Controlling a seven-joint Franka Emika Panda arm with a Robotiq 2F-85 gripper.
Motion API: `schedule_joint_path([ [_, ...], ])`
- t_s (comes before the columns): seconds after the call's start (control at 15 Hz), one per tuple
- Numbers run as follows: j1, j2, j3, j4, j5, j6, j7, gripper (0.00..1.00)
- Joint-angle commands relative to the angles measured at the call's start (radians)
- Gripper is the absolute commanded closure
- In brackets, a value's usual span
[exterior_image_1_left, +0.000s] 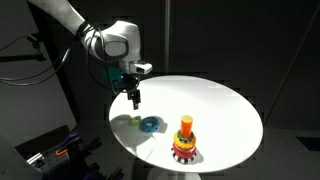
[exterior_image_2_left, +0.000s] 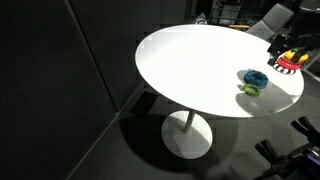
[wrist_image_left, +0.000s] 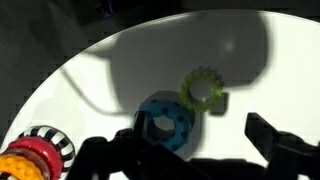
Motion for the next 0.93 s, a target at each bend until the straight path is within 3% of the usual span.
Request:
schedule_joint_path([
  [0.0, 0.018, 0.050, -0.006, -0.011, -0.028, 0.063, 0.043, 0.00],
  [0.87, 0.101, 0.228, -0.054, -0.066, -0.049, 0.385, 0.179, 0.00],
])
